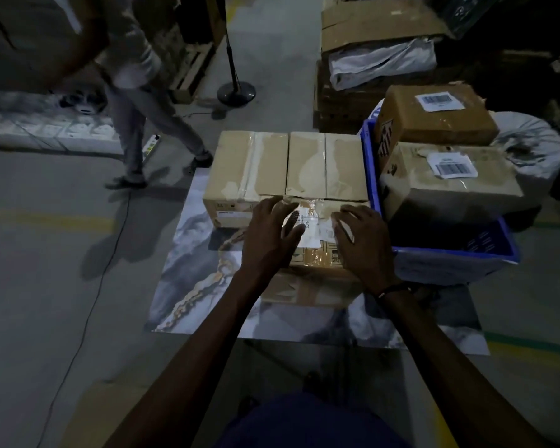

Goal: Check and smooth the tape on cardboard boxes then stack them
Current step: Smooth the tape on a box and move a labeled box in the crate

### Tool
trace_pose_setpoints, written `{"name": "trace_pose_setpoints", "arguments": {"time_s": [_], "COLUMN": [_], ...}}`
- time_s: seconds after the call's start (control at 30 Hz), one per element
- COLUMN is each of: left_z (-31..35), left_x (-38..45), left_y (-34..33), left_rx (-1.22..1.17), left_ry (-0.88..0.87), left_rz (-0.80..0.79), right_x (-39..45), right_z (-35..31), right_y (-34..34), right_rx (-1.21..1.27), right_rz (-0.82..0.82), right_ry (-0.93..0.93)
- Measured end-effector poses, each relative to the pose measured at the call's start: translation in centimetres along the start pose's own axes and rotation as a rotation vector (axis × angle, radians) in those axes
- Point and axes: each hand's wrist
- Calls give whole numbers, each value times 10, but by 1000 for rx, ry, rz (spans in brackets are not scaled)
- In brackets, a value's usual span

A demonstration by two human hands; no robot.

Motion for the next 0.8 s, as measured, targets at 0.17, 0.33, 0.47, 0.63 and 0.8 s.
{"name": "trace_pose_setpoints", "arguments": {"time_s": [0.17, 0.33, 0.47, 0.63, 0.8], "left_z": [7, 10, 16, 18, 9], "left_x": [3, 4, 1, -6, -10], "left_y": [2, 1, -2, -4, 8], "left_rx": [-2, 45, 87, 50, -111], "left_ry": [50, 78, 102, 129, 113], "left_rz": [-70, -137, -262, -207, -220], "right_x": [0, 2, -6, -10, -13], "right_z": [5, -4, -6, -9, -2], "right_y": [-3, 2, 1, -1, -1], "right_rx": [-32, 43, 55, 24, 142], "right_rz": [-26, -62, -214, -200, -175], "right_ry": [-14, -53, -129, -118, -130]}}
Point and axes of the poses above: each hand's wrist, its own x-axis towards the middle knuckle, its own y-axis out of the back of the hand, z = x × y, and after that the axes turned 15 degrees about x, right-handed
